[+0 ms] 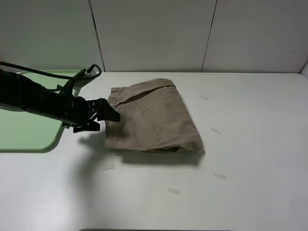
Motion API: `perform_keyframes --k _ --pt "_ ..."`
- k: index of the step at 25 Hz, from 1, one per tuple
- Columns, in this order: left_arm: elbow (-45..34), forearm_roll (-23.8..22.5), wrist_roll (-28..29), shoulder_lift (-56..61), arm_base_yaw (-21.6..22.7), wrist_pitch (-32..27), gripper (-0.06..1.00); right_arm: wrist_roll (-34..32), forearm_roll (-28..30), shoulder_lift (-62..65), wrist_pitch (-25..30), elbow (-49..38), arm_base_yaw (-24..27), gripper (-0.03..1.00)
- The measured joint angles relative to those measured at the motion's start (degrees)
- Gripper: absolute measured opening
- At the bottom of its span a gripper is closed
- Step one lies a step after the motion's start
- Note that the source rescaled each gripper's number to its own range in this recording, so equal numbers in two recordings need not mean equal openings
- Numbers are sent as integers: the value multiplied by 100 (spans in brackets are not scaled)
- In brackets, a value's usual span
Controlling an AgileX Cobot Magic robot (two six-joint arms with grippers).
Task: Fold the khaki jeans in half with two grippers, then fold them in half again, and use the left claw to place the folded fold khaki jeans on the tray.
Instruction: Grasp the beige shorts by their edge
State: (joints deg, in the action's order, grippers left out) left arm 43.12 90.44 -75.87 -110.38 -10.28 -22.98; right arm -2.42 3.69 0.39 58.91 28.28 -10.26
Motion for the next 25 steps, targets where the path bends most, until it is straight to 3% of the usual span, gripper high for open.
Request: perform_keyframes --k 10,20,22,25 --pt "506 110 -25 -690 -68 -481 81 0 0 0 0 0 0 100" --pt "997 735 -196 -1117 -542 -702 80 0 0 0 0 0 0 100" --pt "1028 773 -210 -1145 -610 -673 76 0 0 0 0 0 0 100" --pt "1039 785 -216 -1194 -674 -556 55 0 0 0 0 0 0 100"
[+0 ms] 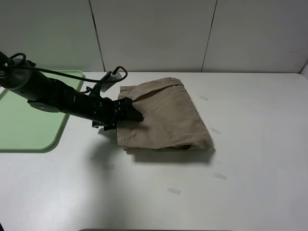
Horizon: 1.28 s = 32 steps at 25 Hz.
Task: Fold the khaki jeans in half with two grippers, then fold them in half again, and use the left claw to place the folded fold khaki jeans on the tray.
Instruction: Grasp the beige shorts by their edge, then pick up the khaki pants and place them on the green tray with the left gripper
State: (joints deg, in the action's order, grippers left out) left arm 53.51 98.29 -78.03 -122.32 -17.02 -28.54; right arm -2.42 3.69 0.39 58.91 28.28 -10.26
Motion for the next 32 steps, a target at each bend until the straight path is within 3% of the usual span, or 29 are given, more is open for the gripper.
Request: perform_keyframes --k 3,5,9,13,18,24,32 --pt "0 0 0 -42 -24 107 19 0 0 0 0 0 0 100" --pt "0 -19 0 -43 -24 102 2 0 0 0 0 0 0 100" --pt "12 -117 35 -43 -24 102 1 0 0 0 0 0 0 100" --pt "197 -732 506 -18 -13 102 1 -5 0 0 0 0 0 100" --pt "660 -2564 1944 224 131 -30 1 -5 0 0 0 0 0 100" --pt "1474 -5368 4138 583 372 -598 0 -5 0 0 0 0 0 100" --pt "2317 -8212 5972 888 500 -1508 0 -5 0 0 0 0 0 100"
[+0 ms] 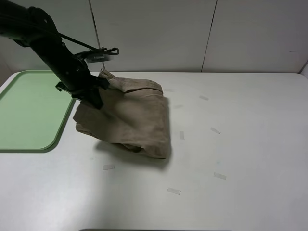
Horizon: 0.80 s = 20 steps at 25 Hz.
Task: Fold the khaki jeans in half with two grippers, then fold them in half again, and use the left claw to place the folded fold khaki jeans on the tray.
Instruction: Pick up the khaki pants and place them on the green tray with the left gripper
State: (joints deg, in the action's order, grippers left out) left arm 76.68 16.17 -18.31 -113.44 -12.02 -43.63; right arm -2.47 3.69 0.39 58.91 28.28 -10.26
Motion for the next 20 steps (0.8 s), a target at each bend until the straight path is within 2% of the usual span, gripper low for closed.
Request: perform_keyframes --k 4,7,10,20 --pt "69 -1247 726 318 77 -148 0 0 0 0 0 0 0 100" --pt "79 -2058 924 545 228 -315 0 0 0 0 0 0 0 100" --pt "79 -2551 957 672 442 -467 0 0 0 0 0 0 0 100" --pt "79 -3549 886 710 1093 -476 0 0 0 0 0 0 0 100"
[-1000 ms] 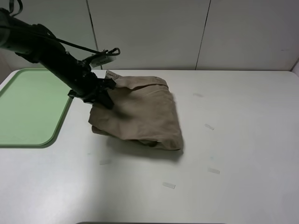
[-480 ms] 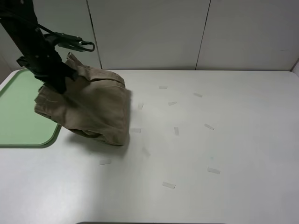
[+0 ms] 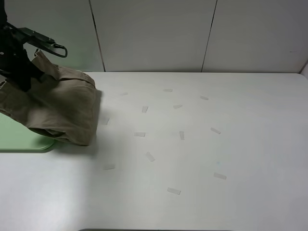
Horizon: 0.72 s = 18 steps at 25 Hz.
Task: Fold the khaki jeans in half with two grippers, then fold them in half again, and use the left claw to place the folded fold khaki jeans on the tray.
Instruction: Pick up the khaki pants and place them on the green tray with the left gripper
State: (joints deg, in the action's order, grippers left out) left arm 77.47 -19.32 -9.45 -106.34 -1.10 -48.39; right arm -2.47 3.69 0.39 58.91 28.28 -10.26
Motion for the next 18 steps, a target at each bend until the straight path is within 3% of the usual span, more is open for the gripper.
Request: perform_keyframes --k 18 --pt "0 -762 -85 0 886 765 0 0 0 0 0 0 0 100"
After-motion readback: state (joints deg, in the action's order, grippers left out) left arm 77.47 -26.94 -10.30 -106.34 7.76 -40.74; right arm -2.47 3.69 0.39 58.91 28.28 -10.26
